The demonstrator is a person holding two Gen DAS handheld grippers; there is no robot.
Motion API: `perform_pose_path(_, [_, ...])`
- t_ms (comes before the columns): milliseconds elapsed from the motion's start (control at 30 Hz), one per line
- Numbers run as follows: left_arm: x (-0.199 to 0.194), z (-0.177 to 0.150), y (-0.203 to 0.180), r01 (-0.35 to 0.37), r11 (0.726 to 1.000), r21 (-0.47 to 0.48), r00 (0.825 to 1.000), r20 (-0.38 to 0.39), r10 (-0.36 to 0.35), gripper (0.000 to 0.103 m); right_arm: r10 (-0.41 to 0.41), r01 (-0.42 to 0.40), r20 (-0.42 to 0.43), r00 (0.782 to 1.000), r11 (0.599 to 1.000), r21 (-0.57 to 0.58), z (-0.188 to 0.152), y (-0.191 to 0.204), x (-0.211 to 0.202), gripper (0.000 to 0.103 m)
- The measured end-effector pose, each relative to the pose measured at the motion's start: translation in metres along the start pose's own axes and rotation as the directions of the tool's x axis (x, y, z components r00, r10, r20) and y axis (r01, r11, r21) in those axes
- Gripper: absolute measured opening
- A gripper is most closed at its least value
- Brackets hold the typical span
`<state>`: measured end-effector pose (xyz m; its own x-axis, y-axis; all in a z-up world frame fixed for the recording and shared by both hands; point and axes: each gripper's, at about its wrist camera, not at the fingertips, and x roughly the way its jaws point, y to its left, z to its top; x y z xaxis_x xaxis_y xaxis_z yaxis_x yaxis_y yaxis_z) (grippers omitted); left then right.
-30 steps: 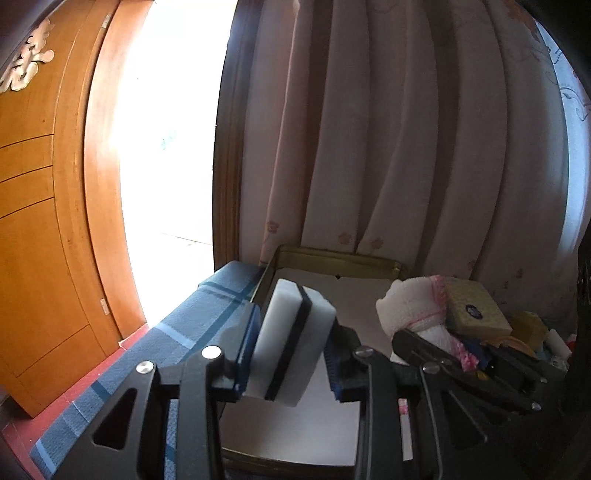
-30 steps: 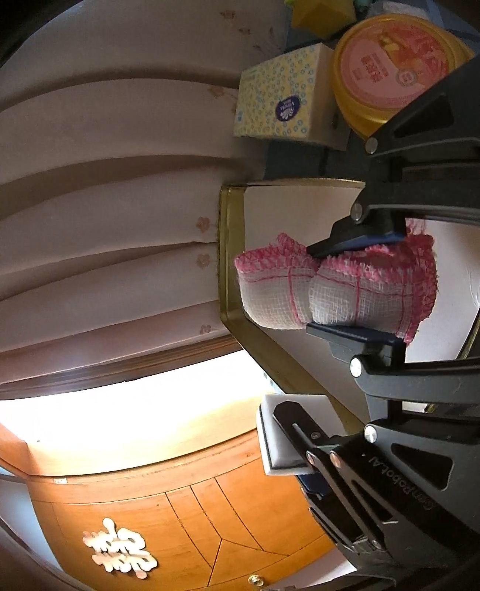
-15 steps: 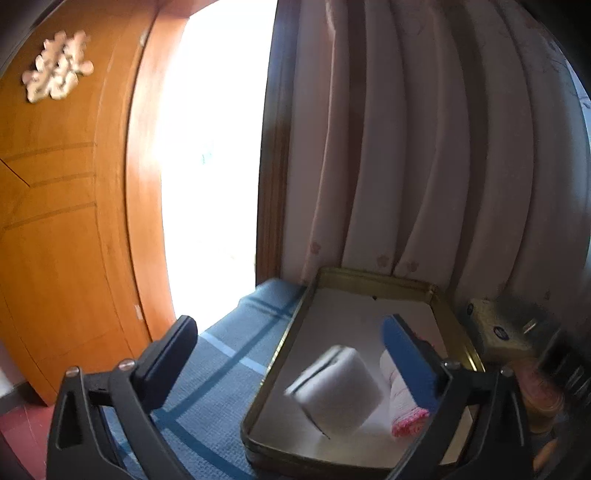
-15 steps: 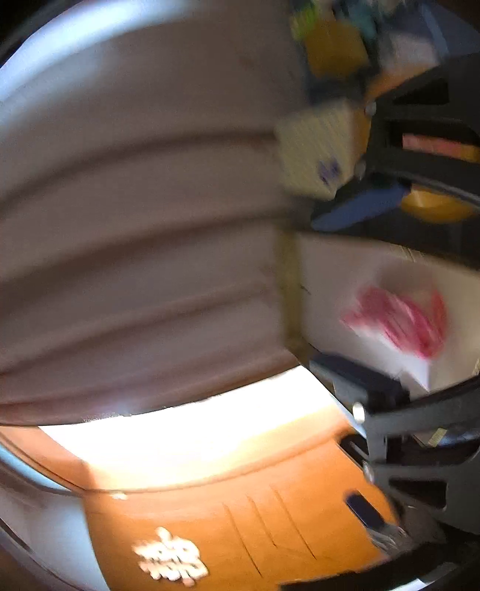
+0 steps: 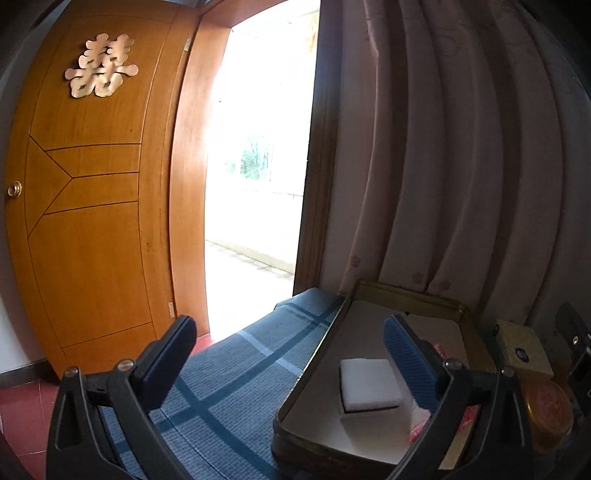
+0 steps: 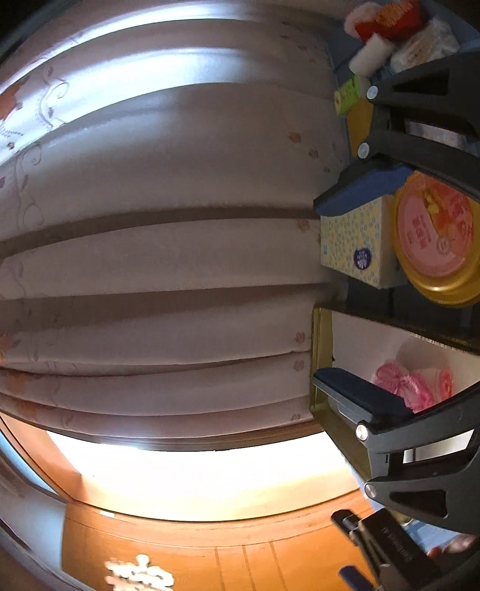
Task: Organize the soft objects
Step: 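Release the sponge and the towel roll into the gold tray with both grippers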
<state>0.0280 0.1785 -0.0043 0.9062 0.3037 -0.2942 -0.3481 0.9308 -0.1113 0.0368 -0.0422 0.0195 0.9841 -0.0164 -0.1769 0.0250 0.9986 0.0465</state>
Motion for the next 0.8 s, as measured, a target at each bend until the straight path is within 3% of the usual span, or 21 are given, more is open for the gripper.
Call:
perform_pose_path(467, [-0.01, -0.004, -0.02, 0.029, 0.997, 0.072, 1.0, -0.006, -0.029, 0.102, -0.024, 0.021, -0.029, 0.999, 0.996, -0.084, -0.009, -0.003, -0.007, 0.086])
perform_pose_path(800, [-0.021, -0.009, -0.038, 0.076, 0.993, 0.096, 0.997, -0.005, -0.075, 0.102, -0.06, 0.058, -0.024, 0.998, 0.997, -0.058, -0.01, -0.03, -0.016, 0.086])
